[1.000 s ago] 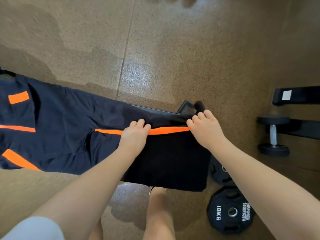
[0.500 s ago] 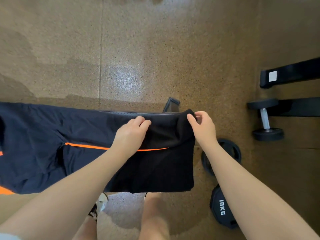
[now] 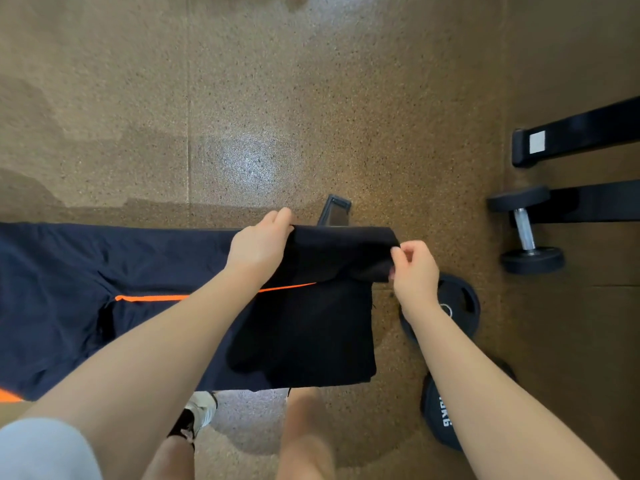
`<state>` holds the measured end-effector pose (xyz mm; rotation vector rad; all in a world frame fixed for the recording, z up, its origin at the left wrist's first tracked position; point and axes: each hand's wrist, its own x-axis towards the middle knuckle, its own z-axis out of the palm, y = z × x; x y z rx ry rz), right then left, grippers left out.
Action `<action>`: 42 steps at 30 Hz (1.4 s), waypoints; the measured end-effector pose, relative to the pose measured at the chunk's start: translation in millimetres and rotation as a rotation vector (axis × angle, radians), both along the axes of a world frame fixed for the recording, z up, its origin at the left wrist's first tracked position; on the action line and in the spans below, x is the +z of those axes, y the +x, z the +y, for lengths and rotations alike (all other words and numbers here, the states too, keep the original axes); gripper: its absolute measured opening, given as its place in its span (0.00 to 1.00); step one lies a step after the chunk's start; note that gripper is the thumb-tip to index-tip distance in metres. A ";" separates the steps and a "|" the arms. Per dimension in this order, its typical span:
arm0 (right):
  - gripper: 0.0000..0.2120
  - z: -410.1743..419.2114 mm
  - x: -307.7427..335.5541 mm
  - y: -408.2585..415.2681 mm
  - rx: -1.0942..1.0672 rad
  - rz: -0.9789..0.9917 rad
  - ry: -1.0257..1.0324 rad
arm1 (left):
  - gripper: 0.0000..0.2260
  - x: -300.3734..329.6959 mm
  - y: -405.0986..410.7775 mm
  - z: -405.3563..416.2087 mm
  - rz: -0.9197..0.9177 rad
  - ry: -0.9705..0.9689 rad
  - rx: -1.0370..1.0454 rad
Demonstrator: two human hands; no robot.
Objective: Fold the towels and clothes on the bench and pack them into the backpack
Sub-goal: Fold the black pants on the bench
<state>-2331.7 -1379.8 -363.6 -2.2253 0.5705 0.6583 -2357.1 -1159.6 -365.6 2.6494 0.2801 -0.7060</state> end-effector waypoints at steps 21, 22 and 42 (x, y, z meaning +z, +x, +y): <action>0.07 -14.7 -0.5 -49.0 -0.269 0.218 0.326 | 0.11 -24.5 -85.9 20.1 -0.176 0.052 -0.448; 0.07 -18.8 -1.2 -52.8 -0.266 0.224 0.295 | 0.10 -25.1 -86.1 22.4 -0.208 0.023 -0.473; 0.33 131.7 -51.4 -92.4 1.068 -0.270 -0.520 | 0.31 -35.8 -159.4 152.9 0.127 0.188 0.342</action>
